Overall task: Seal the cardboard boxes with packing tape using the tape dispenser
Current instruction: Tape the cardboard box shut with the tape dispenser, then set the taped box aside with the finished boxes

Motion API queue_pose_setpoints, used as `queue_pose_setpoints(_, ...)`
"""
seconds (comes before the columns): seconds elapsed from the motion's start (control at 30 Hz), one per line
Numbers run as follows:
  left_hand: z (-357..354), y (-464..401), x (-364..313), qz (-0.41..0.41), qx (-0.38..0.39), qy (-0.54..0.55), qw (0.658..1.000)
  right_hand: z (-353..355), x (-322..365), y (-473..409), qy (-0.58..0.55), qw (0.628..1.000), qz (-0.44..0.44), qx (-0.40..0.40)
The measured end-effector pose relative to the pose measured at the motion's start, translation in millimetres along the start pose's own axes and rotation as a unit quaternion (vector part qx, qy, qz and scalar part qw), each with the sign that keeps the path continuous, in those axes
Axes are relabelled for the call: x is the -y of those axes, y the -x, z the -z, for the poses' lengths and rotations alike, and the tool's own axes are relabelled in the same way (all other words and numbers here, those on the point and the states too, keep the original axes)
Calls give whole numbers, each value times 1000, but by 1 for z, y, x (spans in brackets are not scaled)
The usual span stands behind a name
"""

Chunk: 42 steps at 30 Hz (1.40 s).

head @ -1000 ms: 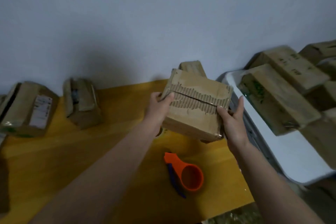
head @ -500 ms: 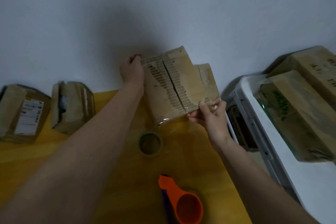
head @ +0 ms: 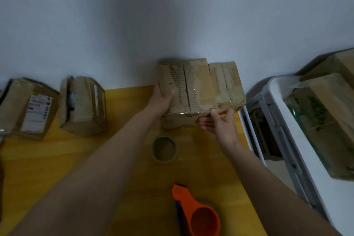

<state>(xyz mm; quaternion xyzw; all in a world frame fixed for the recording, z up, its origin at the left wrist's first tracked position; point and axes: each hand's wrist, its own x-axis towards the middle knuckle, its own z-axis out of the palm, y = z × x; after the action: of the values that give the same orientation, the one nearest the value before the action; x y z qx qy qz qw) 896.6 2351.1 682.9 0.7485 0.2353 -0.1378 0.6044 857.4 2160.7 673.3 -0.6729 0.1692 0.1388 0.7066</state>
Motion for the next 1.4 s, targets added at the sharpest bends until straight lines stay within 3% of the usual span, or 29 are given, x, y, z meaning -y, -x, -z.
queue_pose_setpoints(0.27, -3, 11, 17, -28, 28, -15, 999, 0, 5, -8, 30, 999, 12, -7)
queue_pose_setpoints(0.43, -2, 22, 5, -33, 11, -71, 997, 0, 10, -4, 199, 979, 33, -35)
queue_pose_setpoints(0.5, 1, 37, 9, -58, -21, -130, 990, 1, 10, 8, 323, 938, 98, -82)
queue_pose_setpoints(0.57, 15, 52, 19, -83, -68, -228, 968, -2, 9, 20, 438, 873, 184, -111)
queue_pose_setpoints(0.7, 66, 78, 45, -101, -135, -377, 911, -36, 1, 39, 625, 726, 287, -21)
queue_pose_setpoints(0.8, 118, 96, 65, -105, -192, -418, 882, -78, -4, 51, 657, 688, 304, 50)
queue_pose_setpoints(0.97, 204, 110, 91, -65, -247, -395, 883, -158, -12, 63, 672, 652, 333, 114)
queue_pose_setpoints(1.13, 276, 92, 117, -3, -185, -372, 910, -253, -31, 58, 671, 645, 324, 171)
queue_pose_setpoints(1.2, 293, 81, 123, 4, -152, -339, 929, -284, -38, 54, 664, 660, 303, 179)
queue_pose_setpoints(1.4, 316, 51, 139, -33, -44, -253, 966, -343, -60, 31, 564, 795, 166, 150)
